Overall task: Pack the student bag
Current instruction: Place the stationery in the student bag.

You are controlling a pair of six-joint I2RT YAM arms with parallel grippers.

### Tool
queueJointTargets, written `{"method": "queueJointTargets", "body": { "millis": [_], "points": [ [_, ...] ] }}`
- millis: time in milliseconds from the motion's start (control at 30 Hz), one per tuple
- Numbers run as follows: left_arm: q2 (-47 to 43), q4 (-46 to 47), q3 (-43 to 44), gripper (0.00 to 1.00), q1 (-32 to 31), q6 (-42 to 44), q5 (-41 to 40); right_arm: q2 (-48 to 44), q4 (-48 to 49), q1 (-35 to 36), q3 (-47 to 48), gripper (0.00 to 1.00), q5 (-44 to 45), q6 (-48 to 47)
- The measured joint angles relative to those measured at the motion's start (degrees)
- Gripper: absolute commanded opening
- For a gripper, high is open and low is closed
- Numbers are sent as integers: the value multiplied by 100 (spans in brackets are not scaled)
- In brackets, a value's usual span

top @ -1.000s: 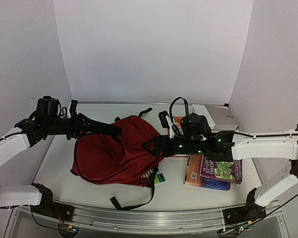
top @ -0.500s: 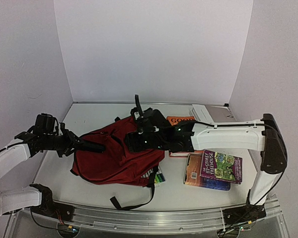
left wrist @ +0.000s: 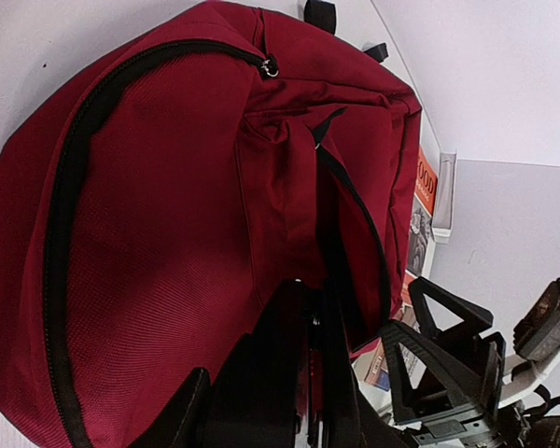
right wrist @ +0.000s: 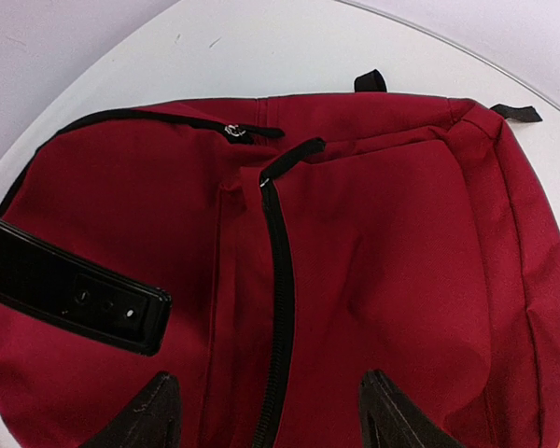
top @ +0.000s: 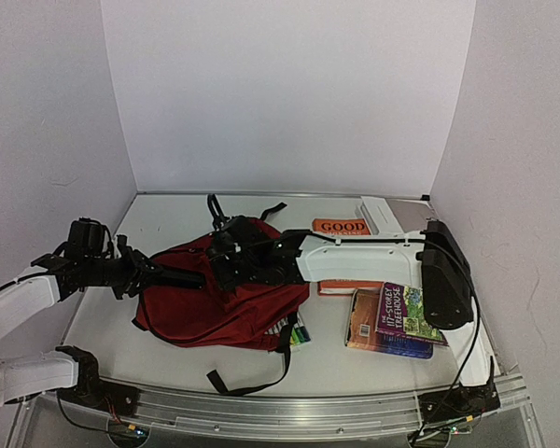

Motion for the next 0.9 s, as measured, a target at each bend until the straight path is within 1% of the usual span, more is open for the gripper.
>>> {"method": "queueJointTargets", "body": {
  "millis": [133, 200, 367, 467, 533, 600, 700, 900],
  "points": [
    [133, 197, -38, 0, 0, -5, 130, 317, -221, 0, 325, 56, 140, -79],
    [201, 262, -67, 0, 0, -9, 174, 455, -290, 0, 474, 50, 203, -125],
    [336, 534, -188, 0, 0, -117, 302, 715, -440, 0, 753, 26, 276, -181],
    [405, 699, -265, 0, -1, -196, 343, 776, -516, 0, 858, 10, 292, -176],
    [455, 789, -289, 0, -16, -254, 342, 784, -540, 0, 898, 3, 314, -206],
    [531, 901, -289, 0, -64, -308, 322, 784, -555, 0, 926, 0, 328, -155],
    [700, 1125, -289, 0, -233, -377, 221, 783, -559, 0, 948, 0, 327, -123],
    [1007, 1554, -289, 0, -862, -562, -233, 782, -552, 0, 965, 0, 218, -8]
  ]
}}
